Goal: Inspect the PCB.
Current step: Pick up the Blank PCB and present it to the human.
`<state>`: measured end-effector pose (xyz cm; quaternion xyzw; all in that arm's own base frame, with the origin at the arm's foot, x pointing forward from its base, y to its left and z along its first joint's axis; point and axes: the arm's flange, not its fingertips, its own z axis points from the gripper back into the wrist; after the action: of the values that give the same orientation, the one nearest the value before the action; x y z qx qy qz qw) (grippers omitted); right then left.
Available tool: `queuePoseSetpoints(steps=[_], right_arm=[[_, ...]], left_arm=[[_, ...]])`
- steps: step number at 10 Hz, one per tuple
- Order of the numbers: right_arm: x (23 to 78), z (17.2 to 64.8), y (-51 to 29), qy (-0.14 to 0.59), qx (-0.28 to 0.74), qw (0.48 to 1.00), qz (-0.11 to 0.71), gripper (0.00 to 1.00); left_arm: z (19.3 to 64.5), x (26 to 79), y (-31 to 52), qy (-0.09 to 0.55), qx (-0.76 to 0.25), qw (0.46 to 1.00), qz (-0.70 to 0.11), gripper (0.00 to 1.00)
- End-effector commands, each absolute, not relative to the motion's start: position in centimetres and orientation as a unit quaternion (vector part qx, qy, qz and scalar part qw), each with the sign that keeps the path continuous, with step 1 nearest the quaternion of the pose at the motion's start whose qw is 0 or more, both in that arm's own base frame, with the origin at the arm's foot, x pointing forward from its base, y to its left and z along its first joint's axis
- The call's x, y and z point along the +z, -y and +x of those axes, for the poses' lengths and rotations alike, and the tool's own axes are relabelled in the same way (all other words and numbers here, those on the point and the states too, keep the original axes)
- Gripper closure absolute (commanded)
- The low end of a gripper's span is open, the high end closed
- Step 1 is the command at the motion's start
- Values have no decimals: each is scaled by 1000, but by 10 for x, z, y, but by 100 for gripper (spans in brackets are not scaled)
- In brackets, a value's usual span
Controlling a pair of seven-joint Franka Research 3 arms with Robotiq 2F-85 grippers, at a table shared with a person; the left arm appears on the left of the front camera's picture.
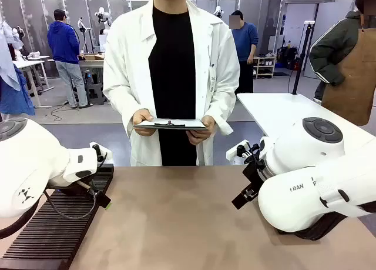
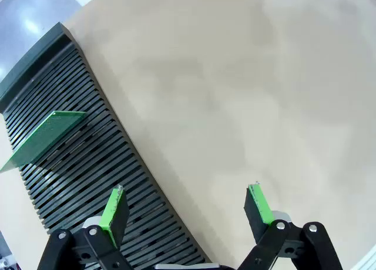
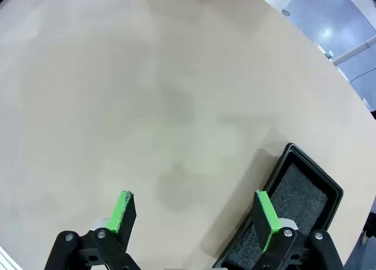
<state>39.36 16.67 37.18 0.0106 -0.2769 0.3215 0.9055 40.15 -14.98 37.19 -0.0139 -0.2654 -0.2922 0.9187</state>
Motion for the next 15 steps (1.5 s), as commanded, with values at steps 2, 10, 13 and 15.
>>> queuePoseSetpoints(steps=[2, 10, 13, 15], right_arm=[[372, 394, -167, 277, 321, 905, 11, 0], [372, 394, -167, 277, 321, 905, 11, 0], [391, 396, -168, 268, 313, 911, 22, 0], [438, 393, -166, 242, 313, 917, 52, 0]], left_arm=[[401, 372, 150, 265, -292, 919, -14, 0], [401, 372, 150, 265, -292, 919, -14, 0], [401, 404, 150, 250, -295, 921, -46, 0], [389, 446, 148, 213, -307, 922, -98, 0]])
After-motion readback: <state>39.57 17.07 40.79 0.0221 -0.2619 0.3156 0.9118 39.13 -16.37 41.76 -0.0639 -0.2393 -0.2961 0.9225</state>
